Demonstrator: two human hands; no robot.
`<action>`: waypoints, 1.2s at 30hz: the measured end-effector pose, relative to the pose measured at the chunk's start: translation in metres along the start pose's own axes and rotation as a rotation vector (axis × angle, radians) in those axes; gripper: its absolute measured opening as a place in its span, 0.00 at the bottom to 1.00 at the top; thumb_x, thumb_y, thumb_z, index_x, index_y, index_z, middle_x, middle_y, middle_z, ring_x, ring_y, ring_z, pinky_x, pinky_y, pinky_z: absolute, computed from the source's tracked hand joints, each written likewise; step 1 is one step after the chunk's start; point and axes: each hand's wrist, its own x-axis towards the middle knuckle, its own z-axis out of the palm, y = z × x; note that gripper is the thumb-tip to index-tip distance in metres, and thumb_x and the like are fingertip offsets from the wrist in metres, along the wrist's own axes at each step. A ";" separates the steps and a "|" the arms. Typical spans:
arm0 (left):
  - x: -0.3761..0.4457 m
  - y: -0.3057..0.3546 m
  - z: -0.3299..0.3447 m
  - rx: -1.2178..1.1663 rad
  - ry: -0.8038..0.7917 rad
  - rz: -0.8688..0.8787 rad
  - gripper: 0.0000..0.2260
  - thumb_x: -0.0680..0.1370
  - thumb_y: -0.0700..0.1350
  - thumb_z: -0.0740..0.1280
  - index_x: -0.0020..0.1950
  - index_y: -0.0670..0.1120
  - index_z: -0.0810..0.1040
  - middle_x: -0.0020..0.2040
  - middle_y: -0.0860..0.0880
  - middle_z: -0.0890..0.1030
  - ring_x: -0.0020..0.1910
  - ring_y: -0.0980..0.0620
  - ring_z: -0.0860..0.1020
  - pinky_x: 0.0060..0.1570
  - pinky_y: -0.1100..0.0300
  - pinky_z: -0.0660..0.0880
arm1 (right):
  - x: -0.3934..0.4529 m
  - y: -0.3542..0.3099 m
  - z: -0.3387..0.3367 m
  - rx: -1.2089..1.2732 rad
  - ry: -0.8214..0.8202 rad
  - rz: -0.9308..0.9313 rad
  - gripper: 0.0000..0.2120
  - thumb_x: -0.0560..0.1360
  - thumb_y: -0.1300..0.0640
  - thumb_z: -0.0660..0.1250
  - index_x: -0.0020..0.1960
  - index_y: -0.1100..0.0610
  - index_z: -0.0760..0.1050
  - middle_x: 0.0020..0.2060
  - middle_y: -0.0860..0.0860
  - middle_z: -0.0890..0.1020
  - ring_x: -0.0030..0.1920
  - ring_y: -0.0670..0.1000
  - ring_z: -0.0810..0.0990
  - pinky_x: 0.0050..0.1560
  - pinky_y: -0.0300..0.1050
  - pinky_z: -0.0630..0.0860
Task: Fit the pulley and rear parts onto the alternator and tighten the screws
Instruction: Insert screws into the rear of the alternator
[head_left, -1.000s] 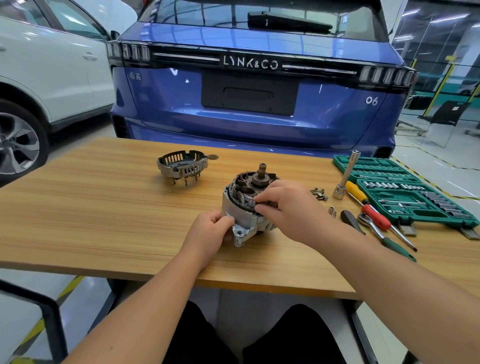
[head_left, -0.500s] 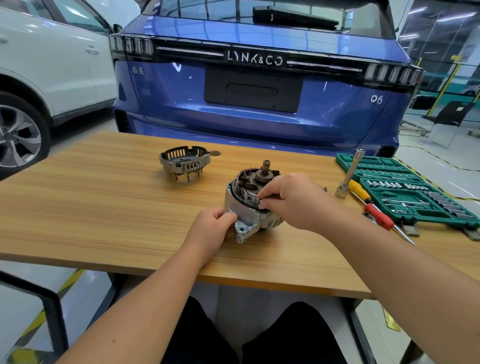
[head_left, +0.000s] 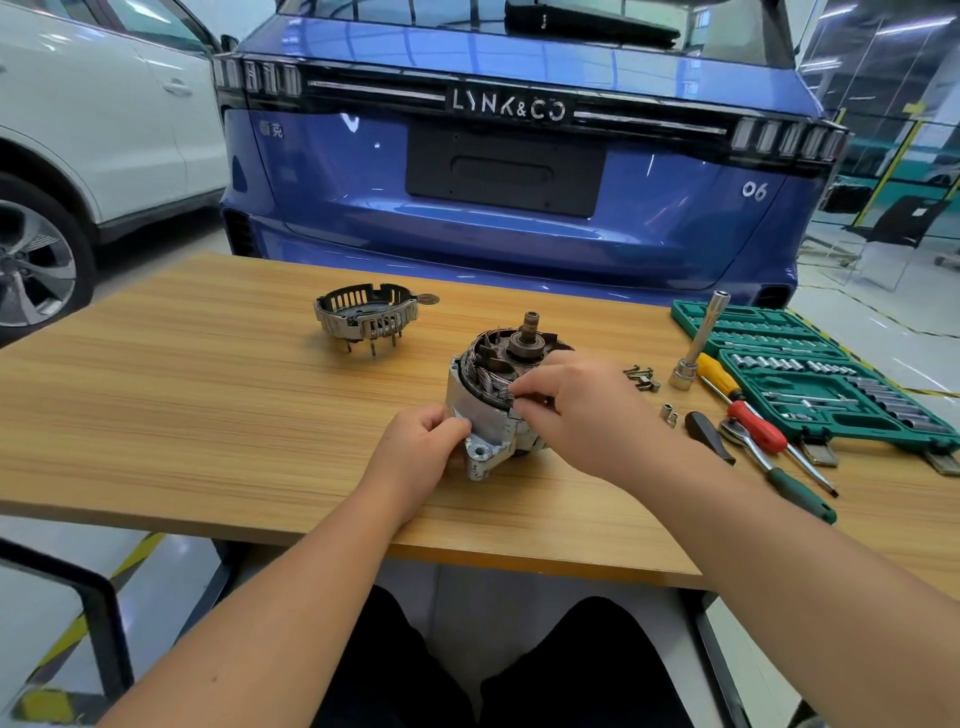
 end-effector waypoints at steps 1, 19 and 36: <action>0.000 0.000 0.000 0.003 0.000 -0.003 0.19 0.66 0.59 0.65 0.32 0.43 0.70 0.32 0.48 0.73 0.34 0.50 0.71 0.39 0.52 0.68 | -0.001 0.000 0.002 0.016 0.016 -0.001 0.12 0.81 0.55 0.66 0.62 0.53 0.83 0.52 0.49 0.82 0.52 0.48 0.78 0.54 0.45 0.76; -0.005 0.009 0.002 0.032 0.004 0.003 0.11 0.71 0.54 0.64 0.28 0.55 0.77 0.27 0.56 0.77 0.29 0.60 0.75 0.33 0.58 0.71 | -0.009 0.001 0.014 0.062 0.115 -0.020 0.14 0.81 0.55 0.66 0.65 0.53 0.81 0.52 0.51 0.84 0.53 0.51 0.81 0.55 0.48 0.77; 0.017 0.007 0.014 -0.018 0.317 -0.041 0.15 0.81 0.62 0.55 0.44 0.62 0.79 0.45 0.56 0.81 0.47 0.58 0.77 0.42 0.56 0.71 | 0.020 0.129 -0.038 0.282 0.278 0.511 0.12 0.81 0.57 0.61 0.58 0.55 0.82 0.42 0.46 0.83 0.43 0.52 0.81 0.43 0.53 0.82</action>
